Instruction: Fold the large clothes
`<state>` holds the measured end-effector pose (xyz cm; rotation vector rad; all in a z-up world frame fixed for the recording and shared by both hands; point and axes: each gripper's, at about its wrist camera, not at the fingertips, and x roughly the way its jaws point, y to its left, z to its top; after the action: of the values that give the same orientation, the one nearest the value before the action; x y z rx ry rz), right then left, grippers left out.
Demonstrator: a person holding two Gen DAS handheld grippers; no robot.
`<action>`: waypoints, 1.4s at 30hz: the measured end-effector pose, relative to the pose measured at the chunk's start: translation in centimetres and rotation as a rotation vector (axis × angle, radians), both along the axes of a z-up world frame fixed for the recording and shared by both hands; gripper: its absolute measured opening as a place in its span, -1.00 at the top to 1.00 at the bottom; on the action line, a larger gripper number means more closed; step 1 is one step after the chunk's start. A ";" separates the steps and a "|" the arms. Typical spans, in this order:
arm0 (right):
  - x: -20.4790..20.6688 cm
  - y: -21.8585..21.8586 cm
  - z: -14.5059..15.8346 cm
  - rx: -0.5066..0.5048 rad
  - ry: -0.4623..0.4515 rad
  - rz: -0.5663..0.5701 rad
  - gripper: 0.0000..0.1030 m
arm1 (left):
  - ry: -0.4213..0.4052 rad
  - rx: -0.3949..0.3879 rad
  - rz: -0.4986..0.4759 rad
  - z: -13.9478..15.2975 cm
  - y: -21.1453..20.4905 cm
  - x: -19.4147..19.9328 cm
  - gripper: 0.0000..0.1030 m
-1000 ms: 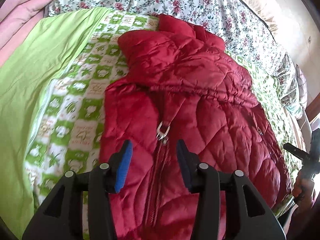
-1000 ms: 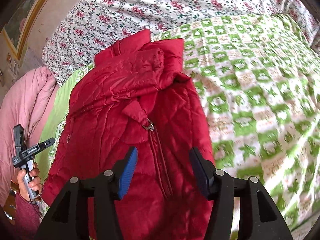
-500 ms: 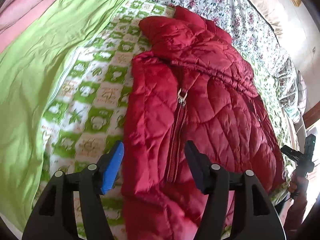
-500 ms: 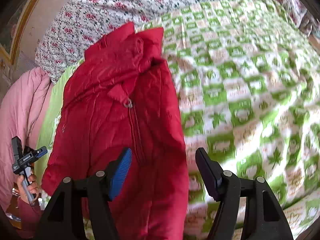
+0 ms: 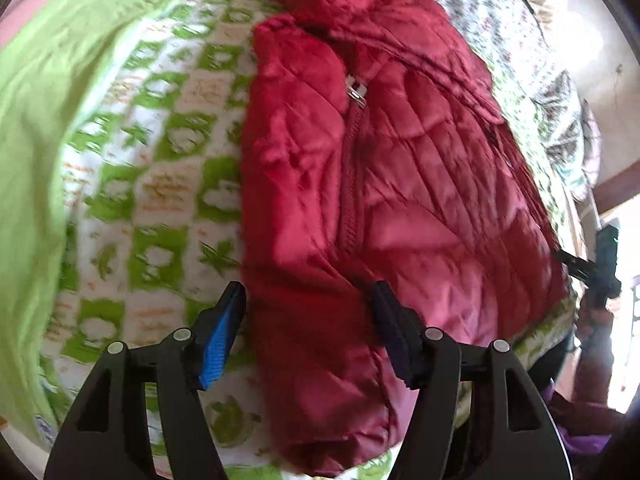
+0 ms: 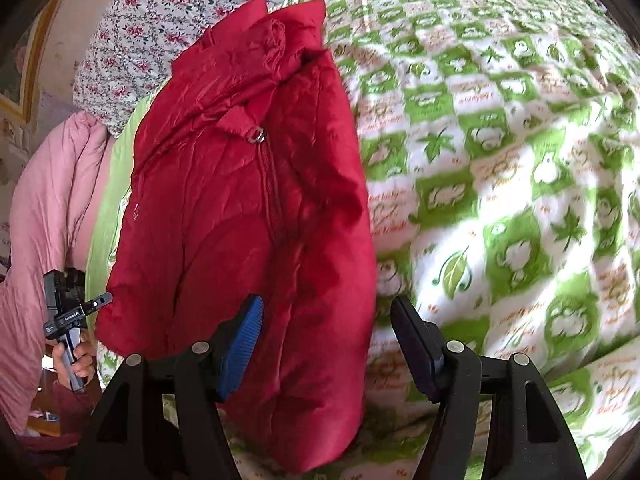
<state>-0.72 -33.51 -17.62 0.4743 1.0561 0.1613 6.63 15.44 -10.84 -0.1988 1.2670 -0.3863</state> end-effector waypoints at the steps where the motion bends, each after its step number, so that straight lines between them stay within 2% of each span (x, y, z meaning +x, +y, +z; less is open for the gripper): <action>1: -0.1 0.2 -0.1 -0.001 0.004 0.007 -0.32 | 0.007 0.000 -0.009 -0.1 -0.2 -0.1 -0.24; 4: -0.4 0.9 -0.4 0.012 0.011 0.029 -0.32 | 0.028 -0.005 -0.026 -0.8 -0.6 -0.6 -0.24; 7: -0.7 1.6 -0.8 0.029 0.017 0.055 -0.30 | 0.035 -0.046 -0.041 -1.1 -0.9 -1.2 -0.24; 9: -0.9 1.8 -1.0 0.031 0.015 0.063 -0.18 | 0.031 -0.045 -0.058 -1.2 -1.3 -1.5 -0.21; 13: -1.1 1.5 -1.2 0.049 0.006 0.047 0.14 | -0.006 -0.012 -0.099 -0.7 -2.4 -2.2 0.15; 15: -1.3 1.5 -1.1 0.065 -0.003 0.047 0.30 | -0.025 -0.011 -0.108 -0.2 -2.7 -2.4 0.40; 17: -1.6 1.6 -1.1 0.060 -0.013 0.051 0.46 | -0.043 -0.009 -0.110 0.2 -2.8 -2.5 0.50; 20: -2.1 2.0 -0.7 0.057 -0.026 0.067 0.57 | -0.056 -0.012 -0.100 0.8 -2.8 -2.9 0.61; 23: -3.0 2.2 0.1 0.079 -0.042 0.098 0.60 | -0.084 -0.029 -0.098 2.1 -2.2 -3.6 0.66; 27: -3.3 1.9 1.3 0.149 -0.078 0.123 0.61 | -0.143 -0.113 -0.085 4.8 -1.4 -3.5 0.67; 30: -3.2 1.5 2.8 0.204 -0.129 0.130 0.63 | -0.199 -0.156 -0.070 7.2 -1.0 -2.9 0.68; 33: -2.9 1.3 4.5 0.239 -0.193 0.135 0.64 | -0.255 -0.165 -0.059 9.0 -1.2 -2.2 0.68; 42: 2.2 0.9 10.5 0.279 -0.396 0.079 0.64 | -0.407 -0.226 -0.012 14.5 -2.2 3.0 0.68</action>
<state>1.49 -32.58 -7.13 0.6221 0.6649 0.4584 9.60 13.29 3.71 -0.2882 0.8236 -0.5502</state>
